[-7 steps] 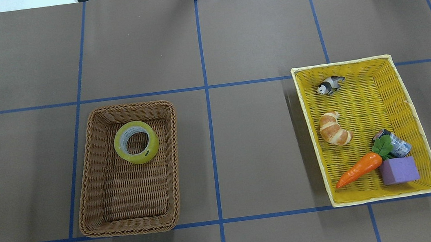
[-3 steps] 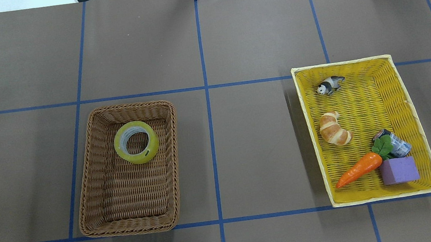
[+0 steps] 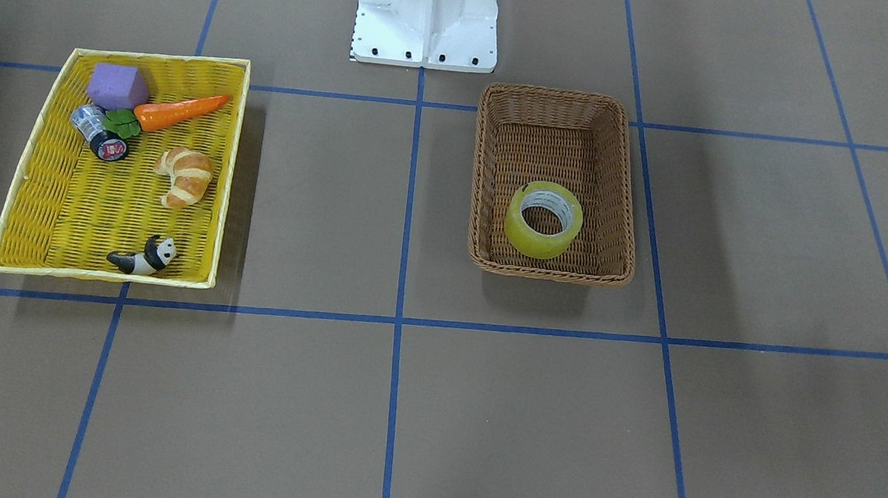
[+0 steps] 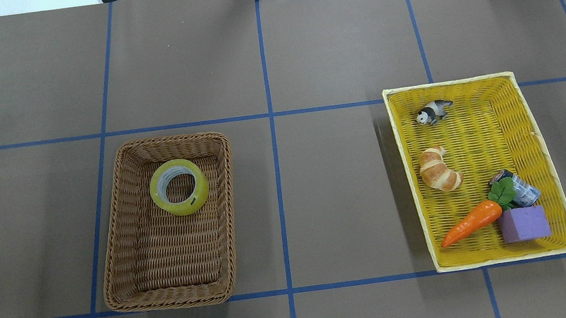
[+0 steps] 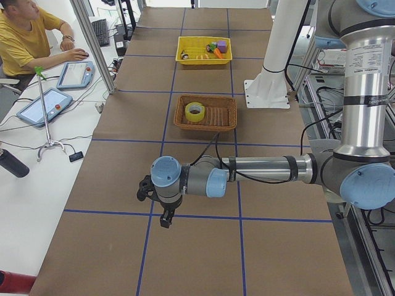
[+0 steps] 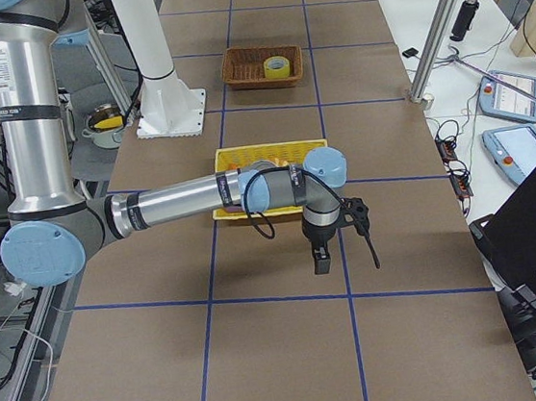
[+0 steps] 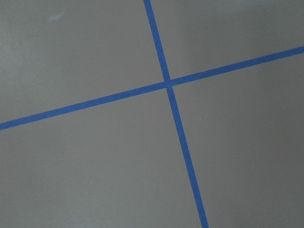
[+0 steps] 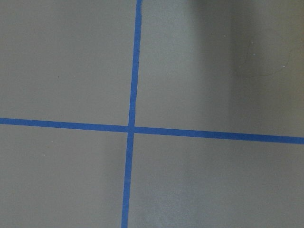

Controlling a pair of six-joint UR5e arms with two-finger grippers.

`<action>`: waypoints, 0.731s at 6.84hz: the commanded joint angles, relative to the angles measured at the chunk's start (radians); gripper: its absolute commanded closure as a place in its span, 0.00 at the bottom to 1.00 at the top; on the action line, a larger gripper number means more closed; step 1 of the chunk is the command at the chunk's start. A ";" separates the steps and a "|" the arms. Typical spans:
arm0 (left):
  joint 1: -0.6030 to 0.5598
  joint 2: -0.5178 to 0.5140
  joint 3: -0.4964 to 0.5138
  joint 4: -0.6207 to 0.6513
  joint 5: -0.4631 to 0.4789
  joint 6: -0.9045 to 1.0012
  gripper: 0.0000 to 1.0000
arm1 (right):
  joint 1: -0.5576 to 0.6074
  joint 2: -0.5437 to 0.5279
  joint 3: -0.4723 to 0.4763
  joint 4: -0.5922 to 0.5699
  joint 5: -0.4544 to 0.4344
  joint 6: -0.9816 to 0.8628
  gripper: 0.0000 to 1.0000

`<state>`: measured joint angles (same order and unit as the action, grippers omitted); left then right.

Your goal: Move tape to another basket

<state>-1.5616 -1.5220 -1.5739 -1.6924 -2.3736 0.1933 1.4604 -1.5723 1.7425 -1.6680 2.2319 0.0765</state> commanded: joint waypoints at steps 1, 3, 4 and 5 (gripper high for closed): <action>0.000 0.000 0.000 0.000 0.001 0.000 0.01 | 0.000 0.003 0.000 0.001 0.000 -0.001 0.00; 0.000 0.000 0.000 0.000 0.001 0.000 0.01 | 0.000 -0.005 -0.004 0.032 0.000 0.000 0.00; 0.000 0.000 0.000 0.000 0.001 0.000 0.01 | 0.000 -0.014 -0.017 0.080 0.000 0.003 0.00; 0.000 0.006 0.000 0.000 0.001 0.000 0.01 | 0.000 -0.015 -0.034 0.103 0.000 0.005 0.00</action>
<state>-1.5616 -1.5200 -1.5739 -1.6919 -2.3731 0.1933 1.4604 -1.5827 1.7266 -1.6012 2.2320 0.0791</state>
